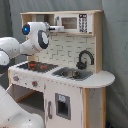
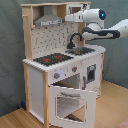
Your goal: Play with the kitchen
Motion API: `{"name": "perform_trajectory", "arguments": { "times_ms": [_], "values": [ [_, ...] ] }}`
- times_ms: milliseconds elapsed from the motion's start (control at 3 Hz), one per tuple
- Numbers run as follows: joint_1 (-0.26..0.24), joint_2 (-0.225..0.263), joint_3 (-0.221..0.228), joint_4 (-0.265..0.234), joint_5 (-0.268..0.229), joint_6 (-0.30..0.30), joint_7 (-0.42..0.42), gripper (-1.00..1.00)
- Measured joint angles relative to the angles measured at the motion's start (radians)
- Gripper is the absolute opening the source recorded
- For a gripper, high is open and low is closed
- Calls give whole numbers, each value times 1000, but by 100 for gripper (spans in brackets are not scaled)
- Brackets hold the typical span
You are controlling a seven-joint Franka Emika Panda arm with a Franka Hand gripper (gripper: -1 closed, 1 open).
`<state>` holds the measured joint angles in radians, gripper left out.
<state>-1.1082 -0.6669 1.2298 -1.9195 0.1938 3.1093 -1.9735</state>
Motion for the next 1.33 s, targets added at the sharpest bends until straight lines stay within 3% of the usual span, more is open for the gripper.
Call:
{"name": "perform_trajectory", "arguments": {
  "times_ms": [333,667,1000,1333],
  "values": [
    [-55,0,41,48,0,-26,42,100],
    [-55,0,41,49,0,-26,43,-100],
    [-55,0,42,50,0,-27,45,-100],
    [11,-6,-19,-3,1,-30,50,-100]
  ]
}}
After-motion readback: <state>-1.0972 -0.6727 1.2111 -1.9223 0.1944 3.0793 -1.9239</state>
